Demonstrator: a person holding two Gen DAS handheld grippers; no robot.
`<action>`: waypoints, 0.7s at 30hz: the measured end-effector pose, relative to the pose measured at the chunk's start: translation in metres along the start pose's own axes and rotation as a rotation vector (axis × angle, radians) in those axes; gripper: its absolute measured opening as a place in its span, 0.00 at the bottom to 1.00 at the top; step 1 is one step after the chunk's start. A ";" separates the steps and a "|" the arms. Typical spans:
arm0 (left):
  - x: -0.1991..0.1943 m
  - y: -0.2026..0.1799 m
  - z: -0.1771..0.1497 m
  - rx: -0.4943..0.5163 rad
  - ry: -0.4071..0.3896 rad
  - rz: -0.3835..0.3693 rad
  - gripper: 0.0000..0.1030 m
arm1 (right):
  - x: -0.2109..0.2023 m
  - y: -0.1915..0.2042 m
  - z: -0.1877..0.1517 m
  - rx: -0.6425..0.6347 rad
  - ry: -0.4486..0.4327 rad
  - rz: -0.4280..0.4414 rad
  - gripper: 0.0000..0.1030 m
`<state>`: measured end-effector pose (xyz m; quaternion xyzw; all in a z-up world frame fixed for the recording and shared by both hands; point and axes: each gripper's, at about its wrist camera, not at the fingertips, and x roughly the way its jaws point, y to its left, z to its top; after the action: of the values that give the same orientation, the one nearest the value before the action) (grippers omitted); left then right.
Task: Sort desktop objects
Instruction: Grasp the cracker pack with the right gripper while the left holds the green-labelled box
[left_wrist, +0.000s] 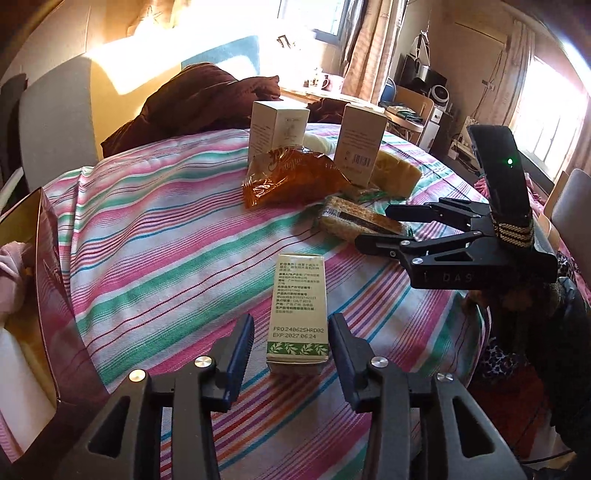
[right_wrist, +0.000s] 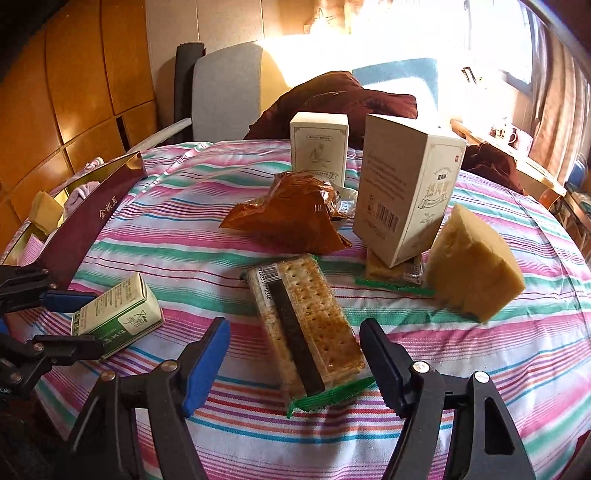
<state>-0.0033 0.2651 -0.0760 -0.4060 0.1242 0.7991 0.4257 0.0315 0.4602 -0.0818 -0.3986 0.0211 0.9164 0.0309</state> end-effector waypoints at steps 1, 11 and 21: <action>0.001 0.000 0.000 -0.004 -0.001 0.003 0.41 | 0.003 0.000 0.000 -0.005 0.004 -0.004 0.71; 0.013 -0.003 -0.003 -0.024 0.002 0.098 0.41 | 0.016 -0.001 0.002 -0.051 0.057 -0.019 0.70; 0.008 0.001 -0.010 -0.062 -0.030 0.088 0.30 | 0.008 0.009 -0.008 -0.005 0.053 -0.020 0.51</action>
<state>-0.0013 0.2639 -0.0883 -0.4011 0.1104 0.8266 0.3791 0.0314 0.4515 -0.0930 -0.4230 0.0154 0.9052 0.0383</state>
